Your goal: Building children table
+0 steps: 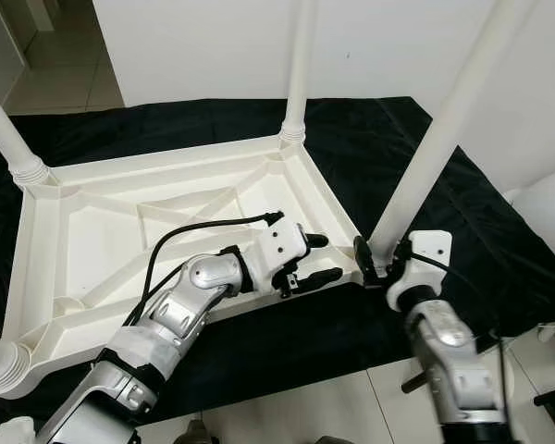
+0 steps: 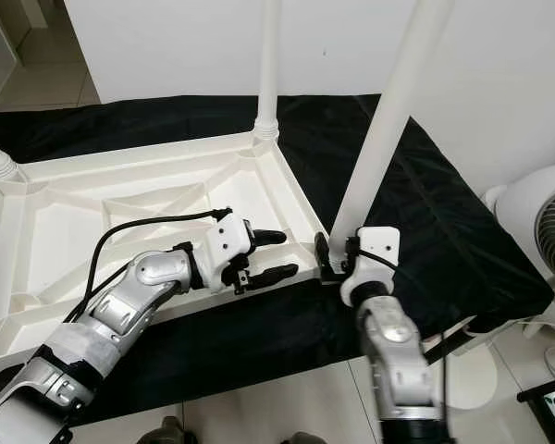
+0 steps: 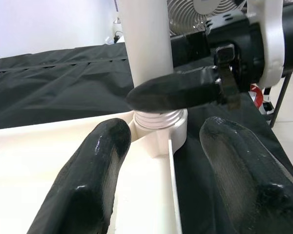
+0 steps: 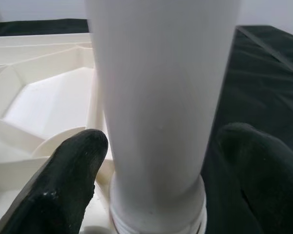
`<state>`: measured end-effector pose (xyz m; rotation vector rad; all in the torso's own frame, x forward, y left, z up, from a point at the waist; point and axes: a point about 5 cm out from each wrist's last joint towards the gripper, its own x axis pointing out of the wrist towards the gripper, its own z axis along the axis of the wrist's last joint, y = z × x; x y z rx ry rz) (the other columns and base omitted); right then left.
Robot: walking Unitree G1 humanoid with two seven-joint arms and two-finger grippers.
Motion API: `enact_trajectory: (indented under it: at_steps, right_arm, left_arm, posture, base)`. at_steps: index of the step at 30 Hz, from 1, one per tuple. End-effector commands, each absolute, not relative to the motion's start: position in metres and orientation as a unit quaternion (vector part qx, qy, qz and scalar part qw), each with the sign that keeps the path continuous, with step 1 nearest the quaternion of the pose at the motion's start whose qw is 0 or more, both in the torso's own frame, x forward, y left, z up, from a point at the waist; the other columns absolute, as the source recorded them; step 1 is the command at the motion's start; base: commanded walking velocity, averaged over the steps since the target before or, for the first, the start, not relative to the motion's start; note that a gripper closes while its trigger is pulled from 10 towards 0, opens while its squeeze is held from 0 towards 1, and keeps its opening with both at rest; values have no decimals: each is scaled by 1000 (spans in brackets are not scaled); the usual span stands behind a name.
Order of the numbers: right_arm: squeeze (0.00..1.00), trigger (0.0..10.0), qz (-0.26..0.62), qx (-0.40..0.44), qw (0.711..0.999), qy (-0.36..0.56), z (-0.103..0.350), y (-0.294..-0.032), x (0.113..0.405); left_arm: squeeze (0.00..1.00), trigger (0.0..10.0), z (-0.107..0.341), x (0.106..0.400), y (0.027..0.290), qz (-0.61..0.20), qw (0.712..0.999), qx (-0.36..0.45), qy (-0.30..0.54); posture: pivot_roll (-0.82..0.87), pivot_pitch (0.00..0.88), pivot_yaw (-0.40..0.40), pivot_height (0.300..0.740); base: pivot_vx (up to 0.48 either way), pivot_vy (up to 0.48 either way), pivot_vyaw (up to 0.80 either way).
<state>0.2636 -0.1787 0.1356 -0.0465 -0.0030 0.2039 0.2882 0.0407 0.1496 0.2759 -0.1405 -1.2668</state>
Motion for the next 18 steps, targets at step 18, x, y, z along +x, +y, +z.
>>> enact_trajectory:
  at_steps: [18]
  right_arm:
    - [0, 10000, 245, -86, 966, 12, 135, -199, 293]
  left_arm:
    - [0, 10000, 147, 257, 42, -706, 697, 122, -22]
  posture:
    - [-3, 0, -15, 740]
  base:
    - [0, 0, 0]
